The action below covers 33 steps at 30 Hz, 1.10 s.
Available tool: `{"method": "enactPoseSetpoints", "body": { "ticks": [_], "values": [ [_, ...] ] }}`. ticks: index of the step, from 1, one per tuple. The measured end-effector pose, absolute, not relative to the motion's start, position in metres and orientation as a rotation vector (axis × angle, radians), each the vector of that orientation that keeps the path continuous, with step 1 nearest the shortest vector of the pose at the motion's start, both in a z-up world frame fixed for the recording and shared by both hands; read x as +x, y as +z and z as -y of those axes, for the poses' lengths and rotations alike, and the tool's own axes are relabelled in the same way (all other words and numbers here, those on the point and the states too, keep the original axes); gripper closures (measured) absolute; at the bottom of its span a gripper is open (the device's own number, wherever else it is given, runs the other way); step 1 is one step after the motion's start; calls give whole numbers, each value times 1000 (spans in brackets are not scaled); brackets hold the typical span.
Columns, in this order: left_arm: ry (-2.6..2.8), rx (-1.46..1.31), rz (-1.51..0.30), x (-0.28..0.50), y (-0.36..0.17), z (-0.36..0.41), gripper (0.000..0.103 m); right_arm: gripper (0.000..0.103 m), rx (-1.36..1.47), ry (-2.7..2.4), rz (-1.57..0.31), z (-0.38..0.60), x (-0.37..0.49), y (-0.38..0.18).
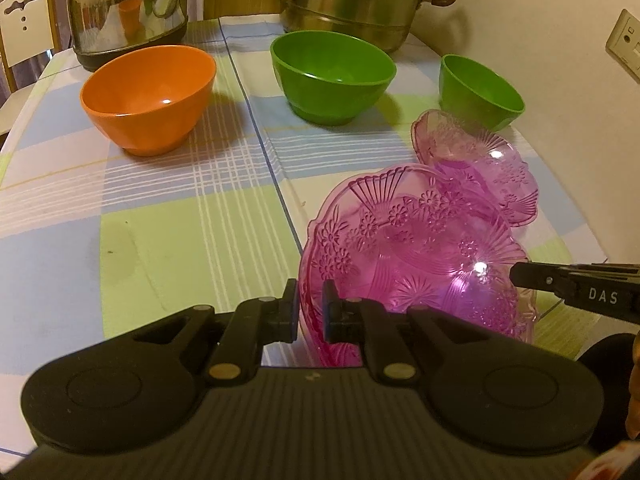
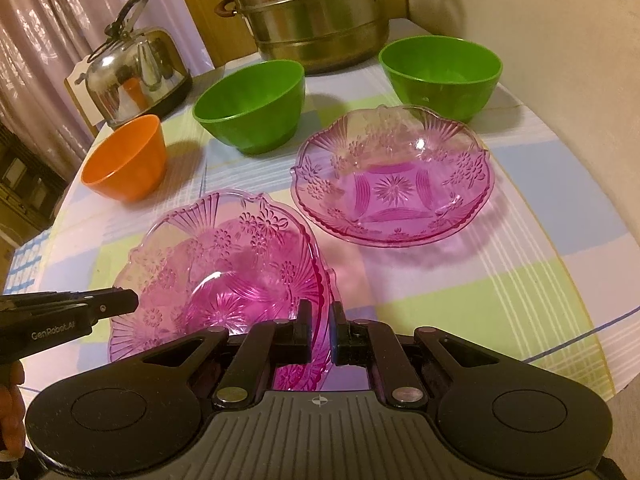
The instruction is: Organize plates and bowls
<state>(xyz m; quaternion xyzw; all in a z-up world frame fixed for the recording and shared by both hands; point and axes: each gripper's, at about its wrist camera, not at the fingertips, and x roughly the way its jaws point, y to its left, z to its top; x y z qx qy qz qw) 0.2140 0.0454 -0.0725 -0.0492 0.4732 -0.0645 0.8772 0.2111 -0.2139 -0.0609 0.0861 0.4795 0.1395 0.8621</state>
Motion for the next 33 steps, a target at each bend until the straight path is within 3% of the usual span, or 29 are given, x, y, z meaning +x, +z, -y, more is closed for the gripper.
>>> {"method": "enactPoseSetpoints", "body": {
  "ticks": [24, 28, 33],
  "values": [
    [-124, -108, -1003, 218, -84, -47, 93, 95, 191, 291, -1012, 212, 211, -67],
    [-116, -105, -991, 217, -82, -47, 80, 95, 189, 283, -1008, 213, 211, -66],
    [-102, -115, -976, 217, -78, -52, 78, 95, 197, 273, -999, 217, 209, -65]
  ]
}}
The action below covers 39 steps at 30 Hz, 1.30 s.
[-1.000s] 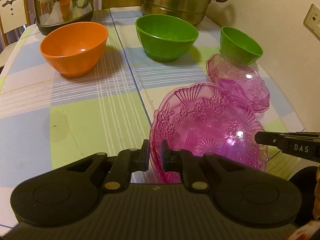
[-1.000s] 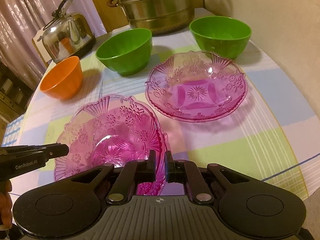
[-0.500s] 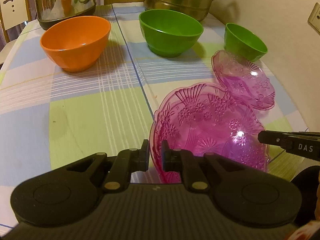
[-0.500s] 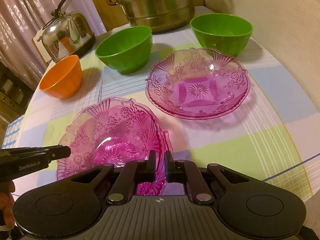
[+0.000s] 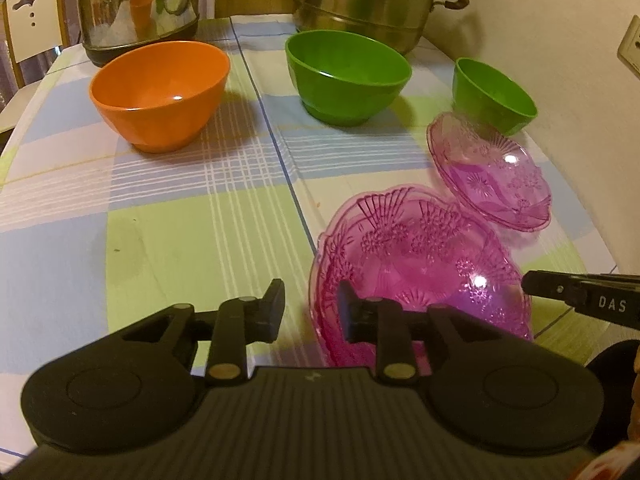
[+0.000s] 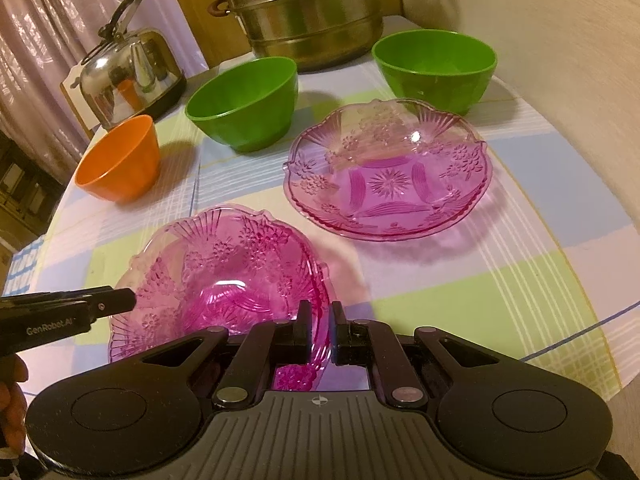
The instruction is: Organize plates and bowls
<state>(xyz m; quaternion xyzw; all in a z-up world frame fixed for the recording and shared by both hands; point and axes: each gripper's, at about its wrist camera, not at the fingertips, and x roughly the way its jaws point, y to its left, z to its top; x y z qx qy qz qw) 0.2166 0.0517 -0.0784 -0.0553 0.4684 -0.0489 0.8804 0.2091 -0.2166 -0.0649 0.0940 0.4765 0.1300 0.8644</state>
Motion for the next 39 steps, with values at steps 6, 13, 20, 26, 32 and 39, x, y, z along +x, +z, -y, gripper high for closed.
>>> {"method": "enactPoseSetpoints", "body": {
  "ticks": [6, 13, 20, 26, 32, 39],
  "values": [
    [-94, -105, -959, 216, -75, -55, 78, 95, 217, 269, -994, 219, 209, -64],
    [-100, -99, -942, 214, -69, -56, 78, 93, 236, 263, -989, 222, 208, -62],
    [-119, -102, -921, 217, -57, -49, 78, 44, 268, 263, -960, 229, 204, -54],
    [-141, -97, -911, 223, -45, -39, 78, 44, 287, 246, -938, 245, 204, -39],
    [-163, -76, -898, 229, -33, -26, 78, 44, 314, 201, -907, 270, 209, -24],
    [-207, -66, -902, 241, -24, -5, 75, 44, 318, 178, -883, 293, 217, -10]
  ]
}}
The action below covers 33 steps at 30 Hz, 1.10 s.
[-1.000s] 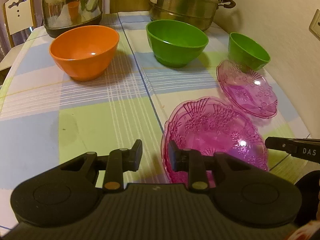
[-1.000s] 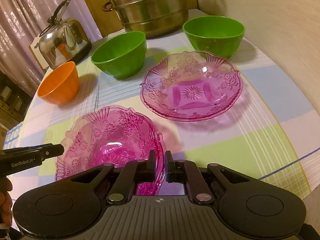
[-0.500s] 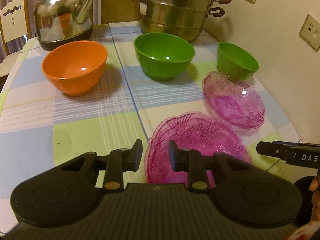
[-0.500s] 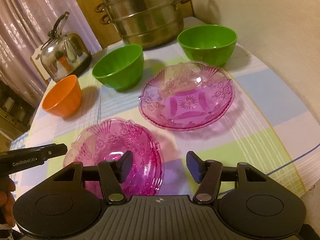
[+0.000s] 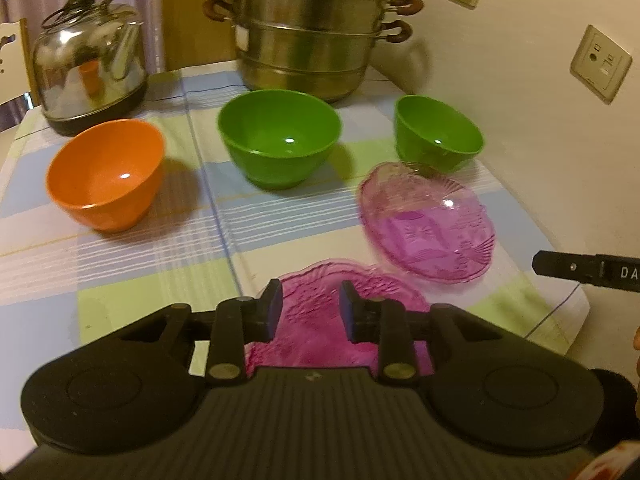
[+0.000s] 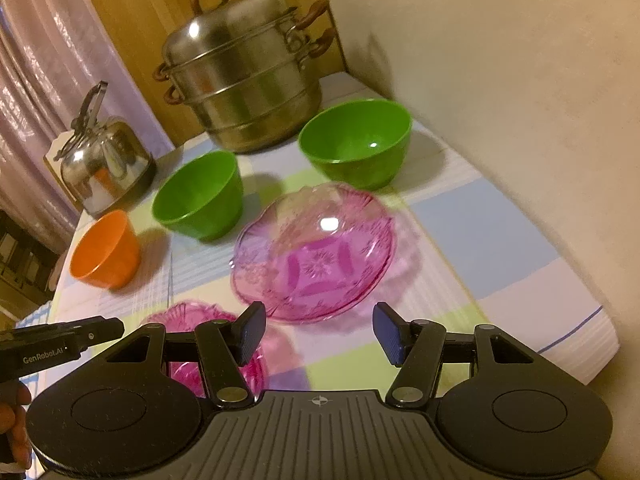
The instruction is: Organize plates and bowls
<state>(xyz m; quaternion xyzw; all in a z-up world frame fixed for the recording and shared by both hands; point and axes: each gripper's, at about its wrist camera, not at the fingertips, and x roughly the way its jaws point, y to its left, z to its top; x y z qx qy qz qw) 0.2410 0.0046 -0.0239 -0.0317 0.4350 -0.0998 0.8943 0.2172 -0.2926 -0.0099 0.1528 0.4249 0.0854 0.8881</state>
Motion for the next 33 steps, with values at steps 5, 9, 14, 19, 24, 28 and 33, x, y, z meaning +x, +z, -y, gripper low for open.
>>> {"method": "enactPoseSetpoints", "body": {
  "ticks": [5, 9, 14, 19, 24, 28, 33],
  "values": [
    [-235, -63, -902, 253, -19, 14, 69, 44, 305, 166, -872, 306, 224, -4],
    [-251, -49, -905, 267, -17, 28, 66, 44, 305, 159, -868, 317, 230, -2],
    [-265, -51, -923, 287, -22, 41, 65, 44, 305, 153, -868, 327, 239, -4],
    [-272, -42, -941, 309, -30, 51, 64, 44, 305, 143, -880, 336, 252, -12],
    [-281, -29, -961, 332, -40, 60, 64, 44, 311, 139, -898, 343, 266, -23],
    [-283, -25, -971, 347, -47, 64, 64, 44, 319, 144, -913, 345, 277, -34],
    [-289, -25, -994, 362, -60, 67, 64, 44, 312, 151, -931, 344, 290, -47]
  ]
}}
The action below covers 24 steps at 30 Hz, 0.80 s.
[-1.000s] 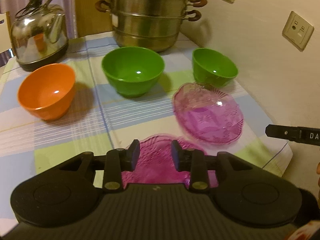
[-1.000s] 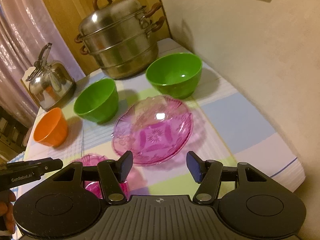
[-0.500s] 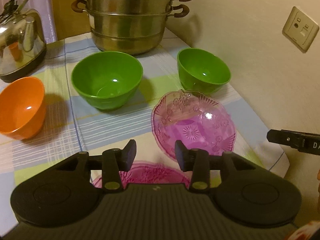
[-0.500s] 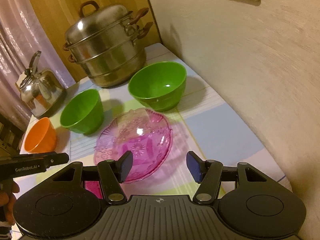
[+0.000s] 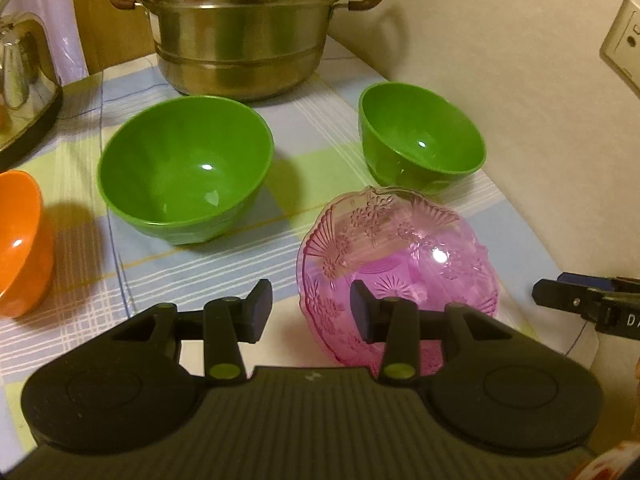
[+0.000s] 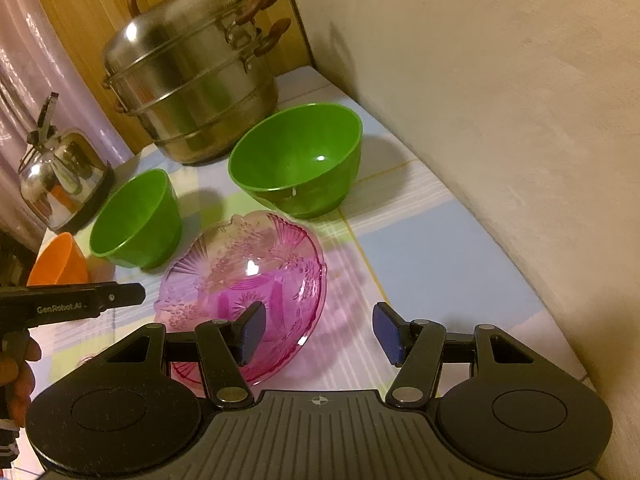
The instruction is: Organize plates and bowls
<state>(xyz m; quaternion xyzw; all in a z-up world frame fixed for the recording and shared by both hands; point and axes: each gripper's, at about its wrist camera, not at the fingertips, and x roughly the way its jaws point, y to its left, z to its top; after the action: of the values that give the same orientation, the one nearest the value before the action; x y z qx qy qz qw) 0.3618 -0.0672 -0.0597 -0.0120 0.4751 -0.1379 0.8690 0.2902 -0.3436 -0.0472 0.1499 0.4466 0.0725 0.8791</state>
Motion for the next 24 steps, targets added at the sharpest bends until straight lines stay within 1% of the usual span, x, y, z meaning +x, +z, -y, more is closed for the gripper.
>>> {"method": "enactPoseSetpoints", "body": {
  "ticks": [17, 21, 24],
  "values": [
    [-298, -20, -1052, 395, -87, 77, 65, 44, 345, 151, -989, 340, 322, -81],
    [-295, -31, -1067, 401, -93, 78, 71, 45, 358, 146, -998, 341, 327, -86],
    [-293, -42, -1076, 406, -97, 77, 73, 51, 367, 149, -1004, 341, 330, -89]
  ]
}}
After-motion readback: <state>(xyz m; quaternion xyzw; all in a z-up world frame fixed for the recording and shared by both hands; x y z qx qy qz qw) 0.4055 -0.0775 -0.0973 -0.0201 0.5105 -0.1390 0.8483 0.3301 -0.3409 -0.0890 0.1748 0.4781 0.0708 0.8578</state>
